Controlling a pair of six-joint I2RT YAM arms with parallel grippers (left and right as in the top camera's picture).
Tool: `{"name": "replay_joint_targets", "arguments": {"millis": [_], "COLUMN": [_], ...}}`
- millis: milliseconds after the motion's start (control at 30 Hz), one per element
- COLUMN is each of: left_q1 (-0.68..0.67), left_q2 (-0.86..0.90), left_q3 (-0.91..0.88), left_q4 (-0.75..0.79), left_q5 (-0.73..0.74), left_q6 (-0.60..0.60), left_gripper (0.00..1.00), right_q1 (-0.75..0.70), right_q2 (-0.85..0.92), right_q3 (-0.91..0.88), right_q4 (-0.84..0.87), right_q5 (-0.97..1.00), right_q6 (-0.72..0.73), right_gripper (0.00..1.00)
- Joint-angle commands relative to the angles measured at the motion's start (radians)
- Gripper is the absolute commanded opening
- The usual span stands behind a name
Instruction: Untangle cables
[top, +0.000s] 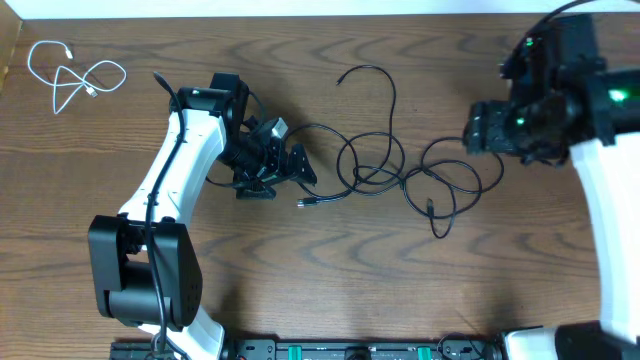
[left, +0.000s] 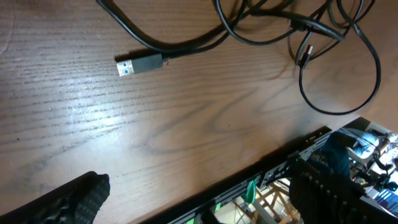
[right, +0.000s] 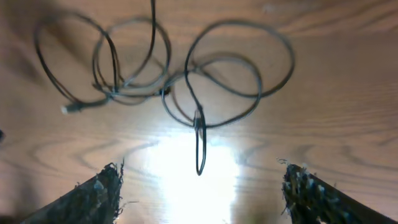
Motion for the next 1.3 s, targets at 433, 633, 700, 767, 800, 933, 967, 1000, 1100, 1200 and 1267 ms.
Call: {"name": "replay_joint_targets", "arguments": {"millis": [433, 633, 700, 767, 800, 933, 967, 1000, 1100, 1200, 1267], "left_q1": [-0.003, -0.003, -0.003, -0.003, -0.003, -0.003, -0.003, -0.003, -0.003, -0.003, -0.003], "left_q2": [-0.006, -0.006, -0.006, -0.006, -0.006, -0.006, -0.006, -0.006, -0.006, -0.006, -0.006], "left_q3": [-0.002, -0.002, -0.002, -0.002, -0.002, -0.002, -0.002, -0.002, -0.002, -0.002, -0.002], "left_q4": [0.001, 0.001, 0.001, 0.001, 0.001, 0.003, 0.006, 0.012, 0.025, 0.031, 0.031], "left_q5": [0.013, 0.013, 0.013, 0.013, 0.013, 0.012, 0.012, 0.012, 0.013, 0.013, 0.013], "left_q6": [-0.003, -0.002, -0.002, -0.002, -0.002, -0.002, -0.002, -0.002, -0.005, -0.005, -0.005], "left_gripper": [0.98, 0.98, 0.98, 0.98, 0.98, 0.98, 0.98, 0.98, 0.98, 0.98, 0.98], "right_q1": [0.244, 0.301, 0.303, 0.300, 0.296, 0.284, 0.282, 0.282, 0.285, 0.285, 0.285], "right_q2": [0.308, 0.409, 0.435, 0.454, 0.458, 0.461, 0.461, 0.461, 0.461, 0.461, 0.461], "right_q3": [-0.118, -0.118, -0.119, -0.124, -0.132, -0.187, -0.201, -0.221, -0.271, -0.305, -0.320], "right_q4": [0.090, 0.092, 0.091, 0.093, 0.097, 0.134, 0.144, 0.163, 0.220, 0.271, 0.302], "right_q5": [-0.176, -0.030, 0.059, 0.111, 0.112, 0.108, 0.108, 0.108, 0.068, 0.063, 0.063], "right_q6": [-0.176, -0.153, -0.090, -0.045, -0.044, -0.048, -0.048, -0.049, -0.093, -0.096, -0.092], "right_gripper": [0.56, 0.62, 0.63, 0.63, 0.63, 0.63, 0.62, 0.62, 0.58, 0.51, 0.44]}}
